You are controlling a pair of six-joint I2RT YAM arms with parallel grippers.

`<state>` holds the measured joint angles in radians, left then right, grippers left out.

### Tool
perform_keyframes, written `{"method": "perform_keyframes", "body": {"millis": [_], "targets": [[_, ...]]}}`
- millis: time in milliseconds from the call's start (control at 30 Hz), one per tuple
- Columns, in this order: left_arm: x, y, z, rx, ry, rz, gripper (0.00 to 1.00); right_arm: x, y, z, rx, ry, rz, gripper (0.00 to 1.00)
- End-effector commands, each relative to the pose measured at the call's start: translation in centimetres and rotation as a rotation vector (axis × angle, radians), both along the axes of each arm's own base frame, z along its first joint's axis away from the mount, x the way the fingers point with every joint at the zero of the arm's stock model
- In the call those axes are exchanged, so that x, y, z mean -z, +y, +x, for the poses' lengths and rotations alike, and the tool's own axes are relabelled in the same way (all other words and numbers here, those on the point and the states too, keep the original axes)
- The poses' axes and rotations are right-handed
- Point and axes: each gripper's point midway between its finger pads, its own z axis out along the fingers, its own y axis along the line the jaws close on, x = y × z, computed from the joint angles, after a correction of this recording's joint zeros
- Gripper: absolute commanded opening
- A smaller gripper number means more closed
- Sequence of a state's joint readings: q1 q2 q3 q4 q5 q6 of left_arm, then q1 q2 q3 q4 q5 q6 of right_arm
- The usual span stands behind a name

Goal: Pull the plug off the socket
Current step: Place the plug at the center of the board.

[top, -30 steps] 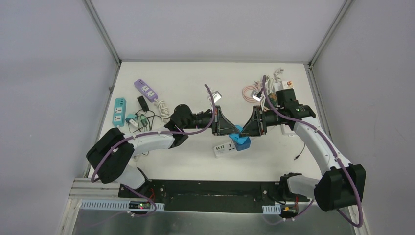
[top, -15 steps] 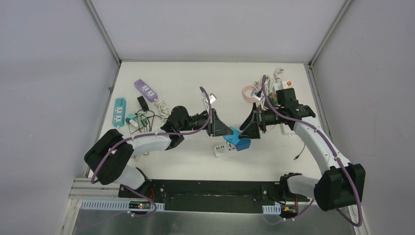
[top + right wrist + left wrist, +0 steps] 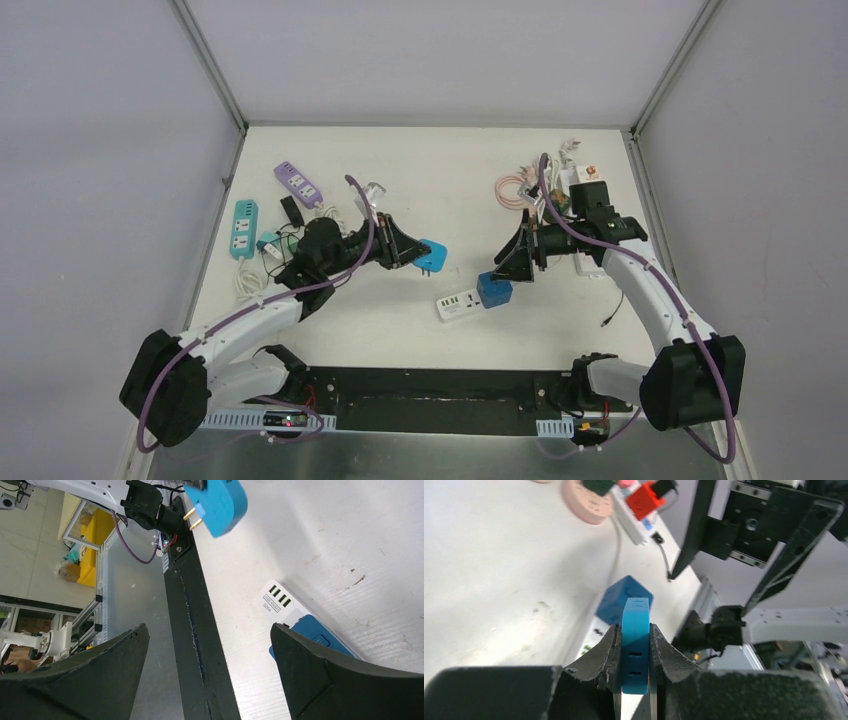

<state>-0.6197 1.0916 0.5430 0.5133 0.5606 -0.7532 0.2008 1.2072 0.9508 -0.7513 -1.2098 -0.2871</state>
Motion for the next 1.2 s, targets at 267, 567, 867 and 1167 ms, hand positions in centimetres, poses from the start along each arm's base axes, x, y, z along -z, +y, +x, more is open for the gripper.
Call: {"method": "perform_keyframes", "body": {"millis": [267, 567, 867, 1167], "targets": [[3.6, 8.9, 3.1, -0.379, 0.088, 0.248, 0.00, -0.6, -0.3, 0.6, 0.017, -0.087, 0.005, 0.96], [6.2, 12.9, 4.0, -0.511, 0.204, 0.327, 0.00, -0.5, -0.5, 0.8, 0.030, -0.092, -0.005, 0.96], [7.4, 15.9, 4.5, -0.609, 0.261, 0.357, 0.00, -0.2, -0.7, 0.9, 0.038, -0.092, -0.014, 0.96], [9.1, 19.6, 5.2, -0.724, 0.345, 0.416, 0.00, 0.0, -0.8, 1.1, 0.044, -0.092, -0.023, 0.97]]}}
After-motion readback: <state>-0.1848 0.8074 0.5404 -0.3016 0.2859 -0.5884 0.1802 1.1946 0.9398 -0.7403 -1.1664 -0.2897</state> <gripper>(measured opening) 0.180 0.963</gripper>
